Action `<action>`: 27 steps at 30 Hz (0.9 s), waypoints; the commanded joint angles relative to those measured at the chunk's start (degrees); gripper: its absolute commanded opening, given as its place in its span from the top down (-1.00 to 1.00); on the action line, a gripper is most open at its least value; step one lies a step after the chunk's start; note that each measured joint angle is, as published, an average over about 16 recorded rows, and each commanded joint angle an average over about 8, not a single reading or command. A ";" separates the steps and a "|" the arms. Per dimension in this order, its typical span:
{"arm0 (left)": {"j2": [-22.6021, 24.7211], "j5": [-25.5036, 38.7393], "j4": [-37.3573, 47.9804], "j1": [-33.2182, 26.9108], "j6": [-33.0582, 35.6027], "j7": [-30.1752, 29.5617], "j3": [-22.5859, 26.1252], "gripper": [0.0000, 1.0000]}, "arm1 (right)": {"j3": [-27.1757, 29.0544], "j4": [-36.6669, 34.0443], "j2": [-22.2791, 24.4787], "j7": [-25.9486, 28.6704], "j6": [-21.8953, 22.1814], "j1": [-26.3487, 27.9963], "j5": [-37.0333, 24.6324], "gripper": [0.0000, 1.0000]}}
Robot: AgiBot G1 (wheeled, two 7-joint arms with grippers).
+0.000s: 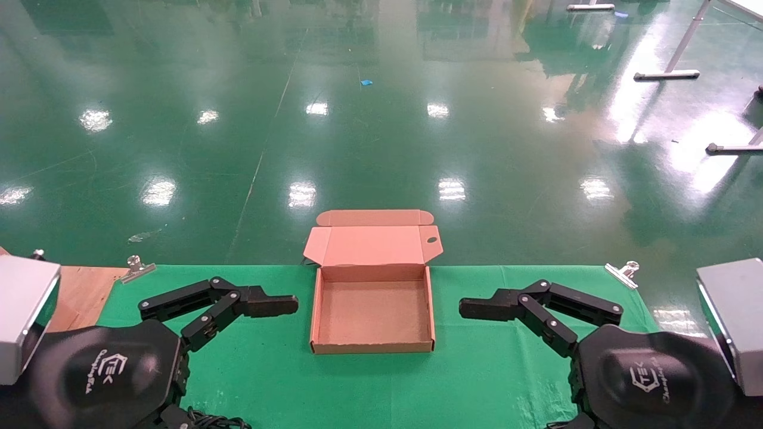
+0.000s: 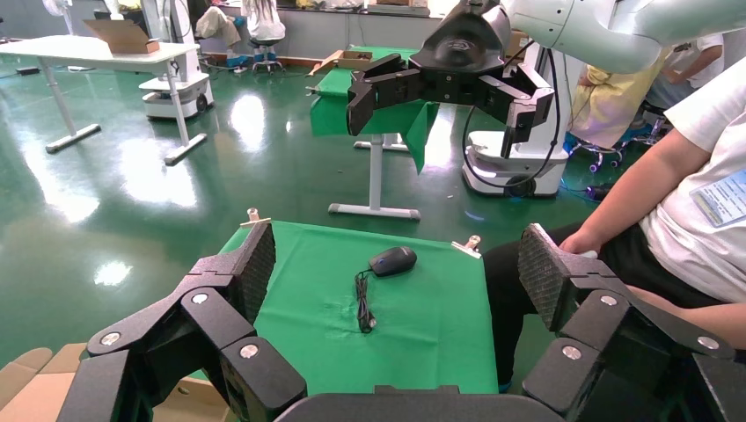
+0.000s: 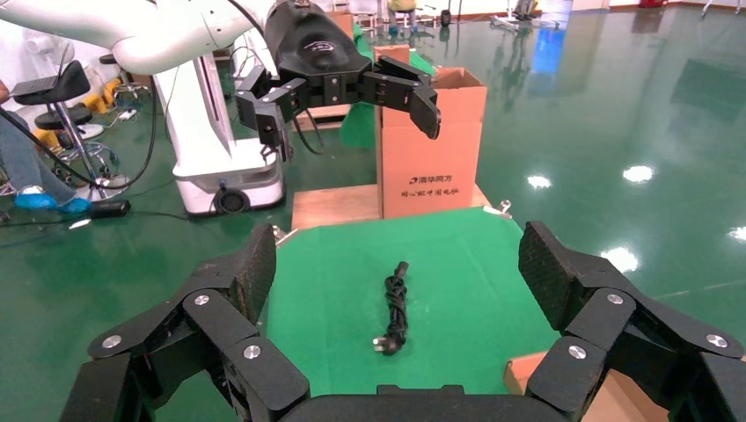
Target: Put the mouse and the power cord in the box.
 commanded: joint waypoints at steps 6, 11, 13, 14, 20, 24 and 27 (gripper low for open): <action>0.00 0.00 0.00 0.00 0.00 0.00 0.00 -1.00 | 0.00 0.00 0.00 0.00 0.00 0.00 0.00 -1.00; 0.00 0.00 0.00 0.00 0.00 0.00 0.00 -1.00 | 0.00 0.00 0.00 0.00 0.00 0.00 0.00 -1.00; 0.00 0.00 0.00 0.00 0.00 0.00 0.00 -1.00 | 0.00 0.00 0.00 0.00 0.00 0.00 0.00 -1.00; 0.00 0.00 0.00 0.00 0.00 0.00 0.00 -1.00 | 0.00 0.00 0.00 0.00 0.00 0.00 0.00 -1.00; 0.00 0.00 0.00 0.00 0.00 0.00 0.00 -1.00 | 0.00 0.00 0.00 0.00 0.00 0.00 0.00 -1.00; 0.00 0.00 0.00 0.00 0.00 0.00 0.00 -1.00 | 0.00 0.00 0.00 0.00 0.00 0.00 0.00 -1.00; 0.00 0.00 0.00 0.00 0.00 0.00 0.00 -1.00 | 0.00 0.00 0.00 0.00 0.00 0.00 0.00 -1.00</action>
